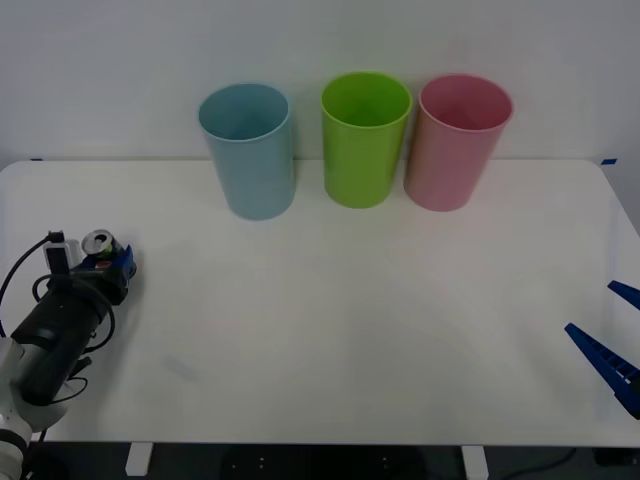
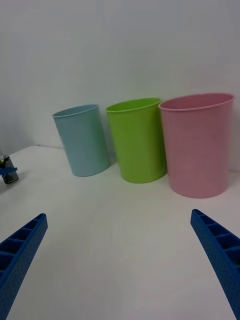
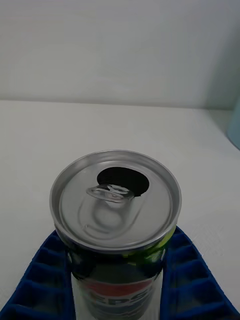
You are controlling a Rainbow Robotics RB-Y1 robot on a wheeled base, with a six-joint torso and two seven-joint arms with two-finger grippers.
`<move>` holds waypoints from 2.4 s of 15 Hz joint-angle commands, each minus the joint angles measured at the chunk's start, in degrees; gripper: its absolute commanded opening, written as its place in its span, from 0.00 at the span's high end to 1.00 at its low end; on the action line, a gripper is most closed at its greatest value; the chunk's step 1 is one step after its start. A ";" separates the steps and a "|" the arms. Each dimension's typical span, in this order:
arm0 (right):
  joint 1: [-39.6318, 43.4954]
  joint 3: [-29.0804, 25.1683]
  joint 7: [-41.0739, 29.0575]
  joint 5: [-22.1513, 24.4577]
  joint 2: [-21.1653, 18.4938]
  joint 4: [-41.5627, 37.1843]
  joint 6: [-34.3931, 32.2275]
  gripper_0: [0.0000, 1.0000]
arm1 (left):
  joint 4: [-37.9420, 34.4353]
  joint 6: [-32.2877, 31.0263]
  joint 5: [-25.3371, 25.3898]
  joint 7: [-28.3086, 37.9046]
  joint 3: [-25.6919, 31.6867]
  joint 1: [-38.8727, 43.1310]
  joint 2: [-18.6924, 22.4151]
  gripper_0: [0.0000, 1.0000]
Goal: Grasp the object on the table and drop it into the matching bin: aluminum can to the light blue bin, PET bottle to the pink bin.
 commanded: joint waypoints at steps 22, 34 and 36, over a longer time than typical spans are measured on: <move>0.00 0.00 0.00 0.00 0.00 0.00 0.00 0.00 | -29.72 -5.92 5.04 5.97 -2.83 14.94 0.00 1.00; 0.00 0.00 0.00 0.00 0.00 0.00 0.00 0.00 | -41.14 -11.01 1.62 23.46 -3.44 11.25 2.90 1.00; 0.00 0.00 0.00 0.00 0.00 0.00 0.00 0.00 | -41.14 -10.75 -0.58 27.33 -3.44 8.44 2.90 1.00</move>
